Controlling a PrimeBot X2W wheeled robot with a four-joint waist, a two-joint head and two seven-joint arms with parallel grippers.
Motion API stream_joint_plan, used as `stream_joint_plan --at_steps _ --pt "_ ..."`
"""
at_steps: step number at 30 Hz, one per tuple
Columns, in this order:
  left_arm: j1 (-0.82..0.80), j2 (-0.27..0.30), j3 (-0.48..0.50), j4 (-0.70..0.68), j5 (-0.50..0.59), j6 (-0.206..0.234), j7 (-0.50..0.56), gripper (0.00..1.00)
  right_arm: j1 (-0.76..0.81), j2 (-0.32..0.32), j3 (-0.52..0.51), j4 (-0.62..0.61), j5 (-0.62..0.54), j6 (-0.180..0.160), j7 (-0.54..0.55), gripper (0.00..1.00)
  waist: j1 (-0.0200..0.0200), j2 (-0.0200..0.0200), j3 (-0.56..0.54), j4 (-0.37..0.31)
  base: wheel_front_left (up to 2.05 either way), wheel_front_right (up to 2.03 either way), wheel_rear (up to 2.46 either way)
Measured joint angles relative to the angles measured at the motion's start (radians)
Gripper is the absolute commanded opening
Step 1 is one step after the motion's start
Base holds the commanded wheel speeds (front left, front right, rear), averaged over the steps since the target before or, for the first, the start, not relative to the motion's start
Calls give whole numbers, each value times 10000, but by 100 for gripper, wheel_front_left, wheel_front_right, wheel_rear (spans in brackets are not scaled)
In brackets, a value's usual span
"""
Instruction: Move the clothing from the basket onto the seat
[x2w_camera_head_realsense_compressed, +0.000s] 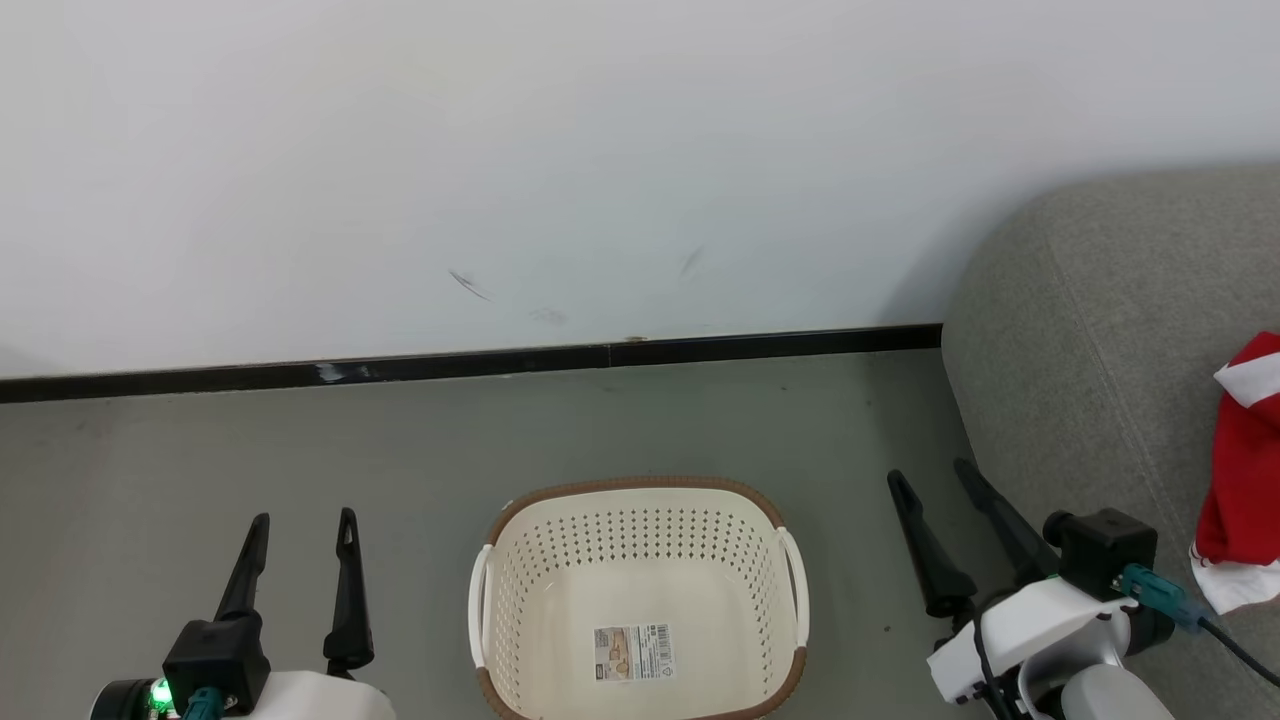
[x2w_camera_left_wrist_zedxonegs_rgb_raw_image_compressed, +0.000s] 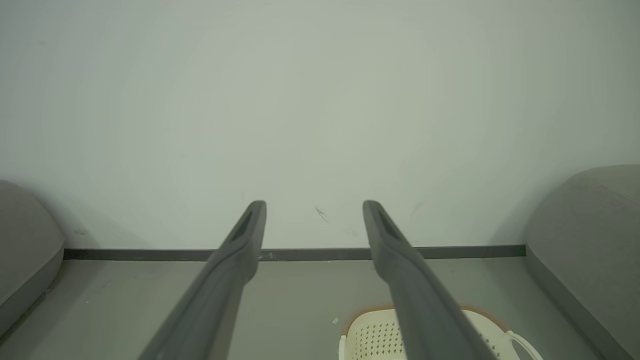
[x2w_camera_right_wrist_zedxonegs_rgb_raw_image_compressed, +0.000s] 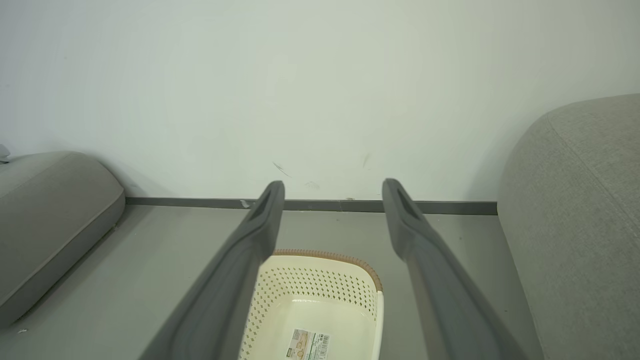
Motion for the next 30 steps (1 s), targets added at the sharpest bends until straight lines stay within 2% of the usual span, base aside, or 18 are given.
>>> stream_joint_plan --at_steps 13,30 --pt "0 -109 -324 242 35 -163 2 100 690 121 -435 -278 -267 0 0 100 0 0 -338 339 0 0 0" --pt "0 -104 -276 337 33 -165 2 100 795 209 -420 -709 -512 0 0 100 0 0 -208 341 0 0 0"
